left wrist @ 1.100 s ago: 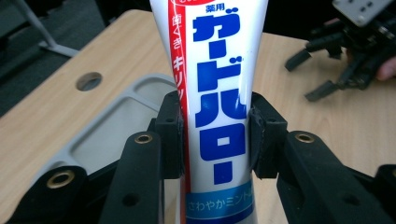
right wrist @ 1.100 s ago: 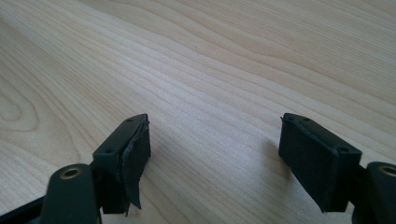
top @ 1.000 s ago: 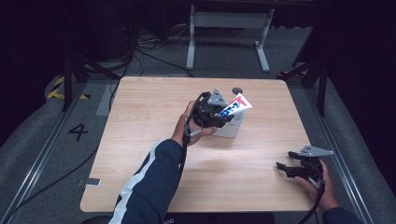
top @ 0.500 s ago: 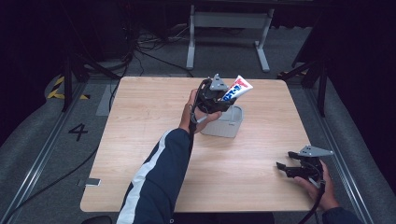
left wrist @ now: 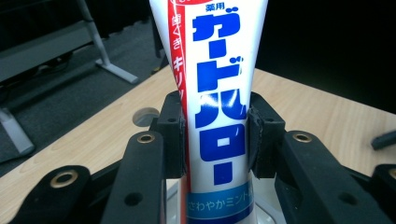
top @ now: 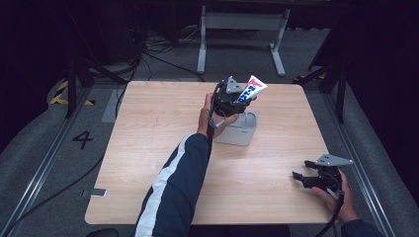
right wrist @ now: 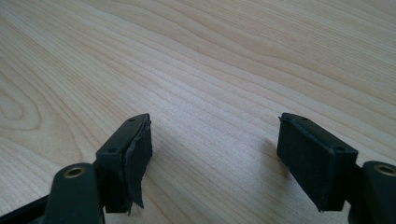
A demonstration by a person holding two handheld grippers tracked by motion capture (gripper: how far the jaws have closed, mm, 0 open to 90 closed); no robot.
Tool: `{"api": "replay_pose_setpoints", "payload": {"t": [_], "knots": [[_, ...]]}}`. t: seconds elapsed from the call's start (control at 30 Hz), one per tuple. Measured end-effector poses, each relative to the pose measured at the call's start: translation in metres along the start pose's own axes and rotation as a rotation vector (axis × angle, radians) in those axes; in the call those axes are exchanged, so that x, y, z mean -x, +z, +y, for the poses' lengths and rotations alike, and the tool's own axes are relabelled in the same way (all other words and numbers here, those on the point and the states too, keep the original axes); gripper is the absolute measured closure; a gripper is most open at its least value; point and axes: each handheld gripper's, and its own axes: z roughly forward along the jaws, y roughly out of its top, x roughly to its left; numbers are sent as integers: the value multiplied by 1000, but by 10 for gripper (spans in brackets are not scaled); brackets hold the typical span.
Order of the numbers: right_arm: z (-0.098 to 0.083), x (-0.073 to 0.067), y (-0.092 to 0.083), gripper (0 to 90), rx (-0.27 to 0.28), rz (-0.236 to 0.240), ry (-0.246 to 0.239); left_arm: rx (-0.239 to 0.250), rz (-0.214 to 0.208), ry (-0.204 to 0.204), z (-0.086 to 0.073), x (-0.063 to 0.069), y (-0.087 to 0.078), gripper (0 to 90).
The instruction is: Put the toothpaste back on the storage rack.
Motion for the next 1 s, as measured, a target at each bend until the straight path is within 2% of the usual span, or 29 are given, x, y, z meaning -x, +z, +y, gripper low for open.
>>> {"api": "replay_pose_setpoints", "payload": {"t": [0.03, 0.13, 0.27, 0.3, 0.37, 0.5, 0.53, 0.6, 0.8, 1.0], "knots": [[0, 0, 0, 273, 0, 0, 0, -8, 9, 6, -1, 0, 2, 648], [0, 0, 0, 274, -1, -1, -3, -6, 9, -16, -5, 0, 8, 649], [0, 0, 0, 275, 0, -2, -3, -22, 8, -5, -8, 1, 12, 649], [0, 0, 0, 276, 0, -1, -3, -37, 21, 1, -9, 2, 15, 649], [0, 0, 0, 276, 0, -2, -4, -53, 16, 10, -10, 2, 17, 649], [0, -1, 0, 276, 0, -3, -3, -57, 26, 1, -12, 1, 19, 649], [0, -1, 0, 277, 1, -2, 0, -56, 40, 14, -13, 1, 19, 649], [0, -1, 0, 277, 1, -1, -1, -61, 63, 7, -15, 1, 20, 649], [0, -1, 0, 277, 1, -2, -2, -70, 54, 11, -23, 2, 23, 648], [0, -1, 0, 278, 1, -1, -1, -53, 37, -4, -28, -2, 13, 642]]}}
